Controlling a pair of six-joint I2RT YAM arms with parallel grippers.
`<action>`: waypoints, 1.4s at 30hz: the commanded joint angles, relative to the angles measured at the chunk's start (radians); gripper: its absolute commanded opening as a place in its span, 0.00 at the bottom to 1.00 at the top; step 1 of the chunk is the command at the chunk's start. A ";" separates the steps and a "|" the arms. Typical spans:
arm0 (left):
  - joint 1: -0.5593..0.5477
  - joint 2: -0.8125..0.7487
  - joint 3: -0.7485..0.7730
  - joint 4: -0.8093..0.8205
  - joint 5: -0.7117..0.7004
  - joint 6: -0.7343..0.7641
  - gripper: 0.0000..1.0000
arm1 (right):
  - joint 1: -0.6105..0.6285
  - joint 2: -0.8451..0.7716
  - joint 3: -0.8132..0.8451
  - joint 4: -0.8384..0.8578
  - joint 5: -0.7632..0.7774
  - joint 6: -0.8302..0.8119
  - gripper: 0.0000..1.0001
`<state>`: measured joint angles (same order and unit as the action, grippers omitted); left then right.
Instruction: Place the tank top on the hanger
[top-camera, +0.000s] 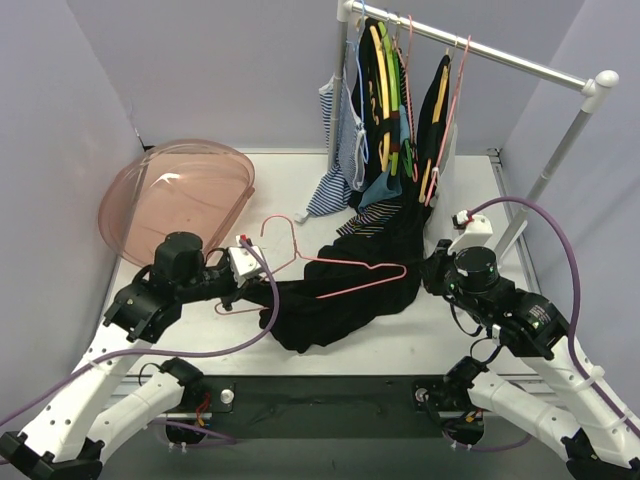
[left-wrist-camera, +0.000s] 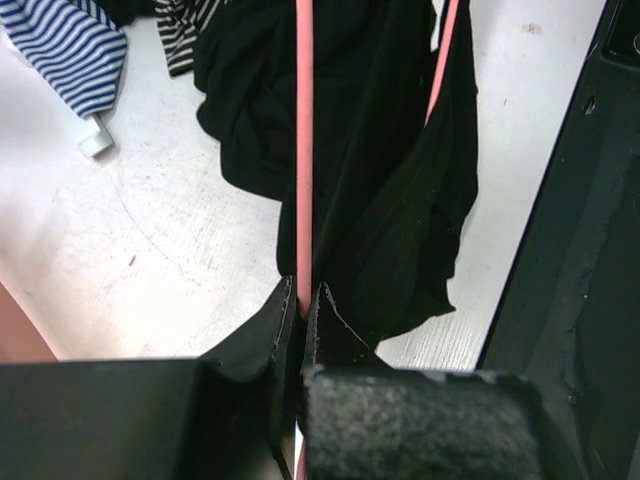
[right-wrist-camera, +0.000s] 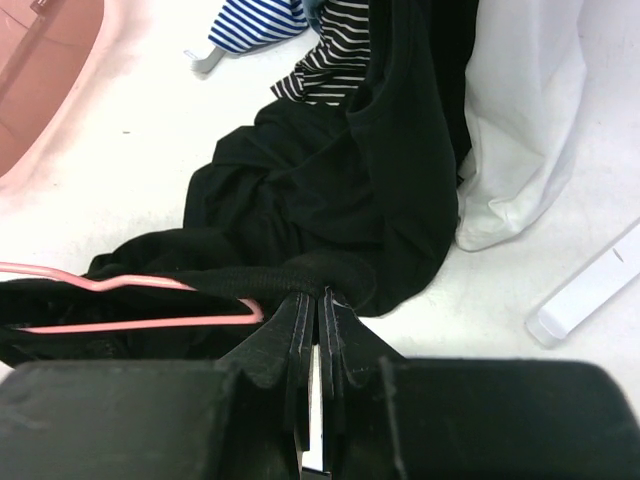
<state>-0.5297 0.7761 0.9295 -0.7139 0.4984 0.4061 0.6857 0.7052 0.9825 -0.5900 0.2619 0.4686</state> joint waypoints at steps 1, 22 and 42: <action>-0.003 -0.044 0.042 0.067 0.003 -0.004 0.00 | -0.011 -0.001 0.004 -0.025 0.048 -0.015 0.00; -0.059 0.017 -0.009 0.067 -0.100 0.062 0.00 | -0.006 0.089 0.099 0.039 -0.130 0.048 0.00; -0.110 0.012 0.147 -0.070 -0.049 0.175 0.00 | 0.262 0.130 0.314 -0.097 -0.168 -0.460 0.89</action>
<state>-0.6342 0.8059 0.9745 -0.7425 0.3801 0.5205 0.9501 0.9630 1.2701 -0.6182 0.1413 0.2924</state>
